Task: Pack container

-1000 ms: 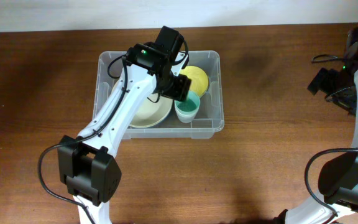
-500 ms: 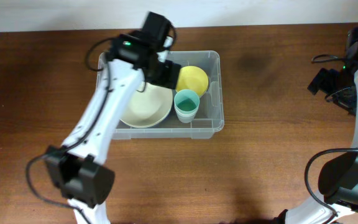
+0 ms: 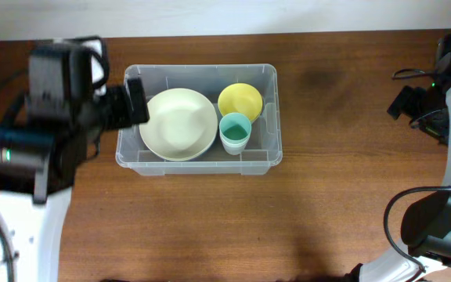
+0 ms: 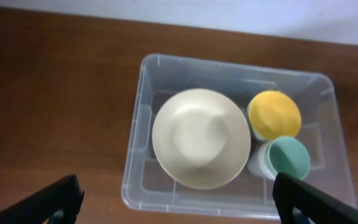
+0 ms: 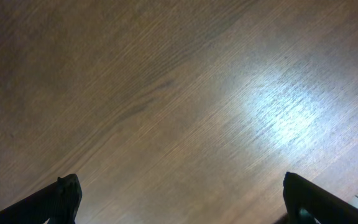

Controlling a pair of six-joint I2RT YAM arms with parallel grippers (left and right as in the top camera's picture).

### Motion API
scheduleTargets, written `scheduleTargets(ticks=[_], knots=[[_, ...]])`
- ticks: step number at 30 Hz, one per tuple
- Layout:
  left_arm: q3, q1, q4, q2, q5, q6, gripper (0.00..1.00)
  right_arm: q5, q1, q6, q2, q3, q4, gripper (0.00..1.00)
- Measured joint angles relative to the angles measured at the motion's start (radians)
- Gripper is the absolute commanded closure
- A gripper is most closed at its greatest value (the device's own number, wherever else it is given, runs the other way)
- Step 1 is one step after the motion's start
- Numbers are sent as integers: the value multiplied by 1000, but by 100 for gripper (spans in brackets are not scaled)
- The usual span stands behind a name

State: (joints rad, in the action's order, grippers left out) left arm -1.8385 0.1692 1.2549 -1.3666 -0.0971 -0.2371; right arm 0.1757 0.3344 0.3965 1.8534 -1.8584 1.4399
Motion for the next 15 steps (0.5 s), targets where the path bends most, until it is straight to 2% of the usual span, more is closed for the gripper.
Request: scheduleTargets(ticks=[7,15], knots=[[194,0,20,19,11,-43,0,0,0,0,0,0,0,1],[219,0,42,13,35,-51,0,0,0,0,0,0,0,1]])
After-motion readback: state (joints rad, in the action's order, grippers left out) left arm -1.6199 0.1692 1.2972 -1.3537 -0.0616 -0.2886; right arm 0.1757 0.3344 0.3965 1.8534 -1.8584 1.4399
